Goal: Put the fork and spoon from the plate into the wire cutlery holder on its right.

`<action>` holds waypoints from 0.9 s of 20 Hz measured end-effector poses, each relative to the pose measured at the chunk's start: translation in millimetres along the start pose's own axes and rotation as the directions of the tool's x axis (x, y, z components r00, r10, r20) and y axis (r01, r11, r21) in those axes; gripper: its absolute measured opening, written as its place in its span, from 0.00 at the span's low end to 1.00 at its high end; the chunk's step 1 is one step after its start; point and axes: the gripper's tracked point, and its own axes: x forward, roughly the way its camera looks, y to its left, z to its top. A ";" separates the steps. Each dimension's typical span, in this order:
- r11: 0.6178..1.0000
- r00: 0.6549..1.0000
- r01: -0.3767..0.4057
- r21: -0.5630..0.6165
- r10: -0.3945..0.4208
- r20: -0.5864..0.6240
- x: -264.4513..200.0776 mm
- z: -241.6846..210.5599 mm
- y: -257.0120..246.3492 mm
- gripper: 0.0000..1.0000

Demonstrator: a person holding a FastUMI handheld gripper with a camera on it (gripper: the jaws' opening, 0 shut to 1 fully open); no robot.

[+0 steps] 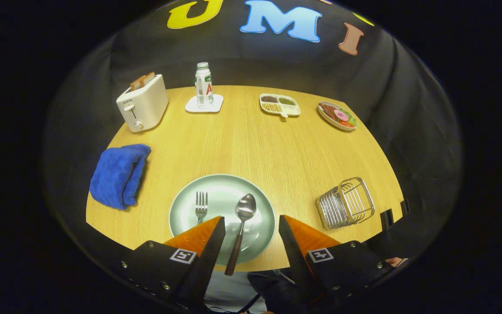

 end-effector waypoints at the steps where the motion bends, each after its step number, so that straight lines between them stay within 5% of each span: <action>1: 1.000 1.000 -0.010 0.009 0.010 -0.016 5.3 -3.0 2.9 0.78; 11: 0.993 0.970 -0.067 0.100 0.088 -0.227 58.2 -59.2 30.8 0.78; 18: 0.992 0.945 -0.045 0.117 0.080 -0.317 82.0 -77.6 29.0 0.58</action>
